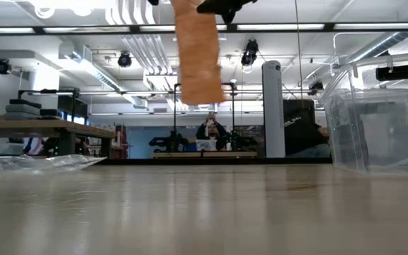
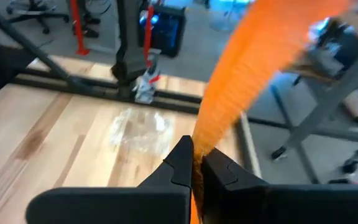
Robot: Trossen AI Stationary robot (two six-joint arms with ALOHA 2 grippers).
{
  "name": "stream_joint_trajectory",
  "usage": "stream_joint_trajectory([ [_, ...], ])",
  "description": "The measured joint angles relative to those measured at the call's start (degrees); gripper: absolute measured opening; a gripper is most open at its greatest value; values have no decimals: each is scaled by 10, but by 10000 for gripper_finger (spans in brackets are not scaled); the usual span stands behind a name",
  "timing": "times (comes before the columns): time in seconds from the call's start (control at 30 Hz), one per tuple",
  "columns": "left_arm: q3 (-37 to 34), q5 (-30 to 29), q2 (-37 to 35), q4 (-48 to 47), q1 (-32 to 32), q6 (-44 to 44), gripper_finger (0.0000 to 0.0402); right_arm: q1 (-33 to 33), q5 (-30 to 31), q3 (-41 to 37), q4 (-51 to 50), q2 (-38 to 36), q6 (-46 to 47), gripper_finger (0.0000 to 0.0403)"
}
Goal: Roll bandage
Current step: Roll the orange bandage
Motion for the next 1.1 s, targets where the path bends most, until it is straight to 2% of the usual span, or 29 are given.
stream_joint_trajectory([
  [0.13,-1,-2,11,-16,-1,24,91,8,-2,0,5,21,-3,9],
  [0.3,-1,-50,10,-49,-1,85,93,2,7,0,22,18,7,48],
  [0.57,-2,-54,8,-52,-1,152,90,-20,8,0,28,5,36,155],
  [0.73,-2,-56,8,-52,-1,198,95,-42,8,0,85,3,100,222],
  [0.8,-2,-75,8,-52,-1,218,94,-51,3,0,105,2,135,248],
  [0.97,-2,-167,8,-60,-1,284,88,-55,-2,0,125,-1,252,316],
  [1.1,-2,-174,9,-61,-1,330,89,-55,-1,0,138,0,283,356],
])
